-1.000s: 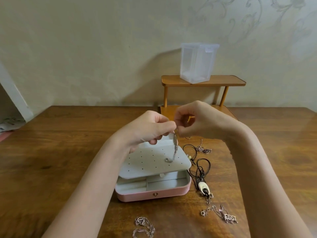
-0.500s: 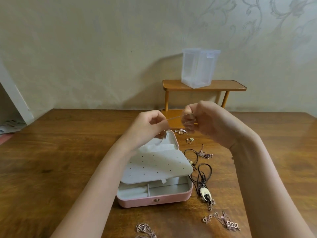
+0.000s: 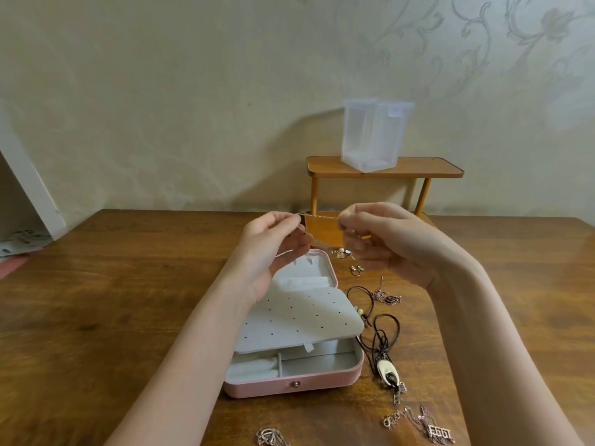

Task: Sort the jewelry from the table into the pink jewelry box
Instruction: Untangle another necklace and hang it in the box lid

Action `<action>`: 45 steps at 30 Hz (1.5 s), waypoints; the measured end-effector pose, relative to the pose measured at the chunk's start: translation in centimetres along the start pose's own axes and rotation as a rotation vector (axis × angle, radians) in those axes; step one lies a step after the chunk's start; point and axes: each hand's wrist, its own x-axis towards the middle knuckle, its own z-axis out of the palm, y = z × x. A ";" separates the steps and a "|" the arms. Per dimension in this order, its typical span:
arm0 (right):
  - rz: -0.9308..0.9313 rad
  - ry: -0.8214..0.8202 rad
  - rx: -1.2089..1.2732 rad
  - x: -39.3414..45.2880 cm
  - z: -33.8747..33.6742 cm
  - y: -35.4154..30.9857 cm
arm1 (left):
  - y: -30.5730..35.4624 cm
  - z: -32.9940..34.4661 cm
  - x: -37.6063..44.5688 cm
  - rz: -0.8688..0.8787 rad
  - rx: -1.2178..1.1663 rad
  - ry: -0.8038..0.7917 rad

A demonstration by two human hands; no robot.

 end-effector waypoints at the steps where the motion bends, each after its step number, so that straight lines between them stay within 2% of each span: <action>1: 0.020 -0.031 -0.022 0.0 0.0 0.0 | 0.1 0.1 0.0 0.016 -0.028 0.025; 4: 0.076 -0.032 -0.142 -0.2 0.0 0.0 | 0.5 0.2 0.0 0.004 -0.207 0.005; 8: 0.114 0.175 -0.370 0.3 -0.2 0.6 | 1.3 0.2 -0.4 -0.053 -0.404 -0.174; 11: -0.019 0.358 -0.260 0.6 -0.1 0.8 | 1.4 0.3 -0.7 -0.060 -0.331 -0.194; 13: -0.085 0.397 -0.154 0.4 -0.2 0.5 | 1.2 0.2 -0.7 -0.018 -0.182 -0.172; 15: -0.092 0.360 -0.144 0.1 -0.5 0.3 | 1.2 0.3 -0.8 0.012 -0.078 -0.156; 17: -0.077 0.300 -0.261 0.1 -0.6 0.3 | 1.4 0.4 -0.8 0.002 -0.144 -0.157; 20: -0.095 0.172 -0.474 0.4 -0.4 0.4 | 1.9 0.5 -0.7 -0.142 -0.482 -0.172; 23: -0.221 0.138 -0.603 0.6 0.7 0.3 | 2.1 0.6 -0.6 -0.285 -0.756 -0.200; 30: -0.276 0.023 -0.394 0.3 2.1 -0.4 | 2.4 1.0 -0.8 -0.266 -0.835 -0.158; 33: -0.278 0.000 -0.353 0.4 2.5 -0.4 | 2.4 1.3 -0.8 -0.197 -0.757 -0.103; 39: -0.260 0.061 -0.376 0.6 2.8 -0.3 | 2.4 1.8 -1.4 -0.064 -0.575 -0.040; 43: -0.209 0.087 -0.149 0.1 1.4 -0.4 | 2.7 0.7 -1.8 0.071 0.071 -0.041; 45: -0.195 0.099 -0.090 0.0 0.8 -0.5 | 3.0 0.1 -2.1 0.104 0.275 -0.074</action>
